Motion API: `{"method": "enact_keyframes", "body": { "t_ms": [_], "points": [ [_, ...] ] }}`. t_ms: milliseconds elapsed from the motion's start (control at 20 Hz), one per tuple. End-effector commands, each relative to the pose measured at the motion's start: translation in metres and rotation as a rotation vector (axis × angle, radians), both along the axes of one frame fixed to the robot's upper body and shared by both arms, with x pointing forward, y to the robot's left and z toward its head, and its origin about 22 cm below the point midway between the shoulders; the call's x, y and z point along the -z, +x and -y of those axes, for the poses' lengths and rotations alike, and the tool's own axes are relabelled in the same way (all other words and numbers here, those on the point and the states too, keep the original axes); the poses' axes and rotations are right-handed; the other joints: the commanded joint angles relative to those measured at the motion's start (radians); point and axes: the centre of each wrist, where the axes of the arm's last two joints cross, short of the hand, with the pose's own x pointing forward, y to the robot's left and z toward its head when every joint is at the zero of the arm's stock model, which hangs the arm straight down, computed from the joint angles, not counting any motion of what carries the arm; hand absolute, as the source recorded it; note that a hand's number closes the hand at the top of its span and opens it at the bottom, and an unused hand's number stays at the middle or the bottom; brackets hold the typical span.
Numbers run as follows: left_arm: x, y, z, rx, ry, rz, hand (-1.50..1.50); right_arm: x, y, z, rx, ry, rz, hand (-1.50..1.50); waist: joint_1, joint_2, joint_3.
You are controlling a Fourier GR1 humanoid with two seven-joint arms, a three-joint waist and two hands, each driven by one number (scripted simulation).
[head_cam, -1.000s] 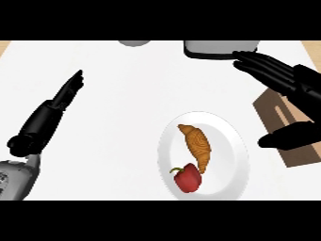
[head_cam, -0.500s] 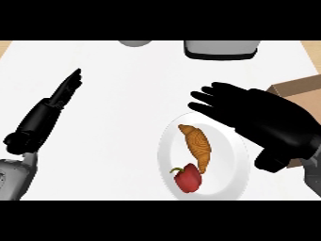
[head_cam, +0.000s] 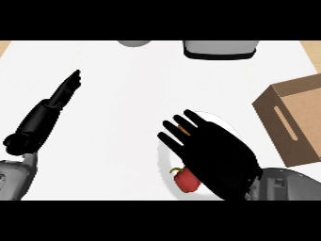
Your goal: Pick the croissant from the plate and place it in the cardboard box
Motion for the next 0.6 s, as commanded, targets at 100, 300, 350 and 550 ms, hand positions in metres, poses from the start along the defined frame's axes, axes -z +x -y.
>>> {"method": "enact_keyframes", "body": {
  "t_ms": [100, 300, 350, 550],
  "points": [
    [0.003, -0.001, 0.01, -0.004, -0.002, 0.016, 0.0, 0.018, -0.013, -0.027, 0.087, -0.077, -0.015, -1.5, -0.002, 0.002, 0.001],
    [-0.011, -0.006, 0.0, 0.016, 0.002, 0.014, 0.0, 0.039, -0.022, -0.034, 0.105, -0.073, -0.057, -1.5, 0.0, 0.002, 0.001],
    [0.009, -0.004, 0.009, 0.012, -0.004, 0.003, 0.0, 0.037, -0.019, -0.032, 0.106, -0.086, -0.052, -1.5, -0.002, 0.003, 0.001],
    [0.009, -0.011, 0.0, 0.0, 0.004, 0.002, 0.0, 0.039, -0.016, -0.031, 0.108, -0.145, 0.039, -1.5, 0.002, 0.003, 0.001]
  ]
}}
